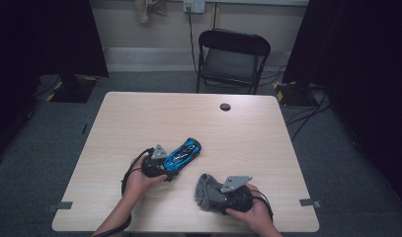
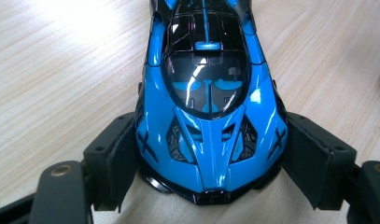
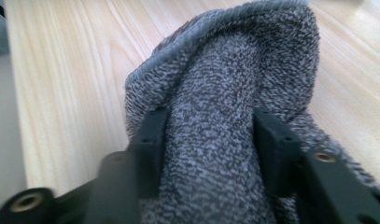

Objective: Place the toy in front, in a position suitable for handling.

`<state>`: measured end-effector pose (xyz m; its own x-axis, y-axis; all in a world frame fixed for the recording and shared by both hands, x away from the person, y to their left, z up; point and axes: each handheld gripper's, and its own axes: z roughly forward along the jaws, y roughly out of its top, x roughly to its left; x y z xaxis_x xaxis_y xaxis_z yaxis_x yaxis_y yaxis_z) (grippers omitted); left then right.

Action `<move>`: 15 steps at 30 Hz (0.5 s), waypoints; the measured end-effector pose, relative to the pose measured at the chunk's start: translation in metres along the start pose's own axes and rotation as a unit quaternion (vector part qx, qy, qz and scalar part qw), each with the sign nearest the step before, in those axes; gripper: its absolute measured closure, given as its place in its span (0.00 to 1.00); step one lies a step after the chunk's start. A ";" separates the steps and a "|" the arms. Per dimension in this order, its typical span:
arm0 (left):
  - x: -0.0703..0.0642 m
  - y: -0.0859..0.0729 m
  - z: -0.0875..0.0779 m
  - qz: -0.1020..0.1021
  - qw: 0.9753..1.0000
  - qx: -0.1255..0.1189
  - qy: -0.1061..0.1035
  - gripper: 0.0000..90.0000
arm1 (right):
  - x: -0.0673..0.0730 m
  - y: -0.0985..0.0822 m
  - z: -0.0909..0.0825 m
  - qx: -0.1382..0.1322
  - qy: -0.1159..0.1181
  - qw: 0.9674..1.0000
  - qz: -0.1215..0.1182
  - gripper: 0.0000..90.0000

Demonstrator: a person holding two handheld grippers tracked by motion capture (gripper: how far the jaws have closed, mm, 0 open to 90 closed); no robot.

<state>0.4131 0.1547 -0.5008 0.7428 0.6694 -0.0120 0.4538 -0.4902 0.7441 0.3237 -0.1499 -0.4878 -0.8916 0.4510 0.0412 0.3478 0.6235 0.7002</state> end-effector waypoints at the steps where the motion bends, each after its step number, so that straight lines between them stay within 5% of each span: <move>1: 0.000 0.000 0.000 0.000 1.000 0.000 0.000 0.27 | 0.000 0.001 0.000 0.003 -0.003 1.000 -0.004 0.63; 5: 0.000 0.000 0.000 0.000 1.000 0.000 0.000 0.27 | -0.001 0.004 0.000 0.011 -0.004 1.000 0.005 0.78; 10: 0.000 0.000 0.000 0.000 1.000 0.000 0.000 0.27 | -0.003 0.007 -0.001 0.014 -0.007 1.000 0.023 0.82; 15: 0.000 0.000 0.000 0.000 1.000 0.000 0.000 0.27 | -0.021 0.022 -0.004 -0.008 -0.019 0.998 0.054 0.82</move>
<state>0.4131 0.1547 -0.5008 0.7426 0.6696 -0.0118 0.4540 -0.4903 0.7439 0.3492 -0.1484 -0.4698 -0.8375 0.5389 0.0911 0.4365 0.5592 0.7048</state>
